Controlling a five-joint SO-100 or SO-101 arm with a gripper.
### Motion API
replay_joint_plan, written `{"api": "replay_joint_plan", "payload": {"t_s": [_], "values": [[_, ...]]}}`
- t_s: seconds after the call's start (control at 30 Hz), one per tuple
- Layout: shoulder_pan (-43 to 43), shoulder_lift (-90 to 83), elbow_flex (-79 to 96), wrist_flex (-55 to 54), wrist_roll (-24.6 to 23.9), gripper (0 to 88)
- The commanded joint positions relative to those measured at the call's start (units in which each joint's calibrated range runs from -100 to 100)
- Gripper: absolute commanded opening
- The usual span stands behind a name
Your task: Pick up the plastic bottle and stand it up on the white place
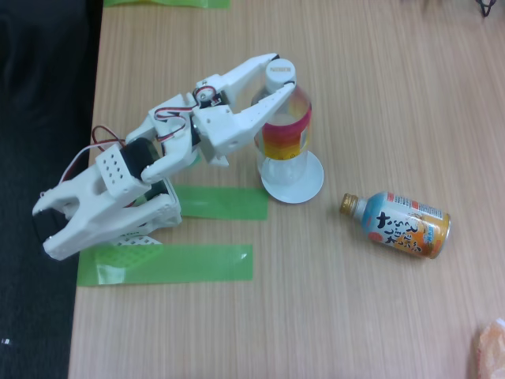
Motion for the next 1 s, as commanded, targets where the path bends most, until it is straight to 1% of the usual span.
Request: {"api": "replay_joint_plan", "payload": {"t_s": [0.0, 0.1, 0.27, 0.43, 0.5, 0.73, 0.97], "values": [[-0.13, 5.53, -6.1, -0.73, -0.02, 17.2], [-0.06, 10.99, -8.81, -1.41, -0.07, 17.2], [0.02, 19.39, -9.63, -11.37, -0.07, 17.2], [0.02, 26.28, -9.9, -18.24, -0.07, 17.2], [0.68, 27.71, -9.9, -18.84, -0.07, 17.2], [6.91, 28.29, -9.81, -18.75, -0.07, 17.2], [6.83, 28.13, -9.81, -18.32, -0.07, 17.2]]}}
